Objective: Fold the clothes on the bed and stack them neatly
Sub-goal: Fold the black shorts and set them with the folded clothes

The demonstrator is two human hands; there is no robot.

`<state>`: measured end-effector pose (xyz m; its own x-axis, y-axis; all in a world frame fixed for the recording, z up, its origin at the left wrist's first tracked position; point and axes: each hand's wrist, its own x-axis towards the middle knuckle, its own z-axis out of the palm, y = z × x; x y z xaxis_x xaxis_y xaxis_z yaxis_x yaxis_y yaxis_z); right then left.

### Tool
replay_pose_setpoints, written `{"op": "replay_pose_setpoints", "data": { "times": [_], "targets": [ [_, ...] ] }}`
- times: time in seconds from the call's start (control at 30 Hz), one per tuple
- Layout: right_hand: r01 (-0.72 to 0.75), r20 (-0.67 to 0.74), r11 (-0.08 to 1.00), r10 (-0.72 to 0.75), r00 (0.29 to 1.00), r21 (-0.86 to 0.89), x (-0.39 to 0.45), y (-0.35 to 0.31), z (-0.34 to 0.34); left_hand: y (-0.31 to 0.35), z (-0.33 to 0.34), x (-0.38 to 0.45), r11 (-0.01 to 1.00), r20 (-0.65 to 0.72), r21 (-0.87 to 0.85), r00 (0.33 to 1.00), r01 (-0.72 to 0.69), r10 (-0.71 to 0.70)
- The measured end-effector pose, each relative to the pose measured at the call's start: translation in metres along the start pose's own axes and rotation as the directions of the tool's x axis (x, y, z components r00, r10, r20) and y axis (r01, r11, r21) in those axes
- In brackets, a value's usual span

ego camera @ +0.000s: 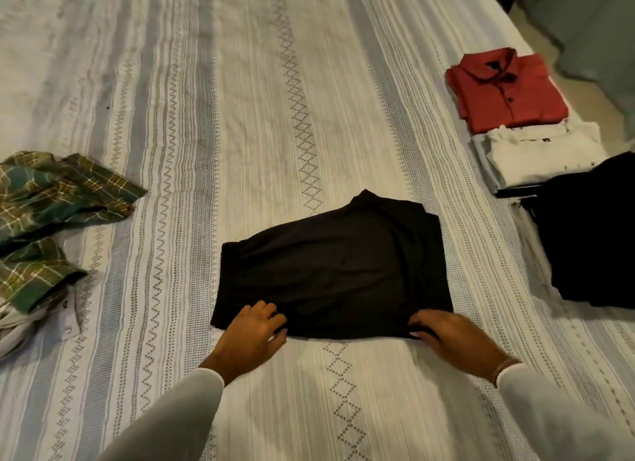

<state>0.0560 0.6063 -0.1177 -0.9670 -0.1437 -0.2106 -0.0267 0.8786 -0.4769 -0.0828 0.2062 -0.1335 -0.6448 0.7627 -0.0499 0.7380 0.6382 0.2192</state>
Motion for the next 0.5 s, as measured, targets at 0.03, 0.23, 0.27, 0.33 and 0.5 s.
{"op": "replay_pose_setpoints", "data": {
  "times": [0.03,0.23,0.27,0.33,0.5],
  "targets": [
    [-0.052,0.080,0.993,0.043,0.996,0.104,0.010,0.003,-0.016,-0.003,0.000,0.004,0.993,0.014,-0.100,0.998,0.067,-0.066],
    [-0.187,0.126,0.961,0.164,0.978,0.202,0.081,0.022,-0.062,-0.013,-0.008,0.027,0.754,0.137,-0.497,0.897,0.429,-0.420],
    [-0.234,0.114,0.964,0.220,0.969,0.128,0.090,0.026,-0.061,-0.013,-0.008,0.031,0.735,0.150,-0.491,0.877,0.467,-0.457],
    [-0.294,-0.031,0.954,0.293,0.956,-0.062,0.101,0.034,-0.053,-0.010,-0.011,0.036,0.709,0.158,-0.462,0.836,0.533,-0.526],
    [-0.466,-0.421,0.884,0.436,0.795,0.037,0.090,0.023,-0.035,0.021,-0.022,0.049,0.805,-0.073,-0.283,0.826,0.521,-0.560]
  ]
}}
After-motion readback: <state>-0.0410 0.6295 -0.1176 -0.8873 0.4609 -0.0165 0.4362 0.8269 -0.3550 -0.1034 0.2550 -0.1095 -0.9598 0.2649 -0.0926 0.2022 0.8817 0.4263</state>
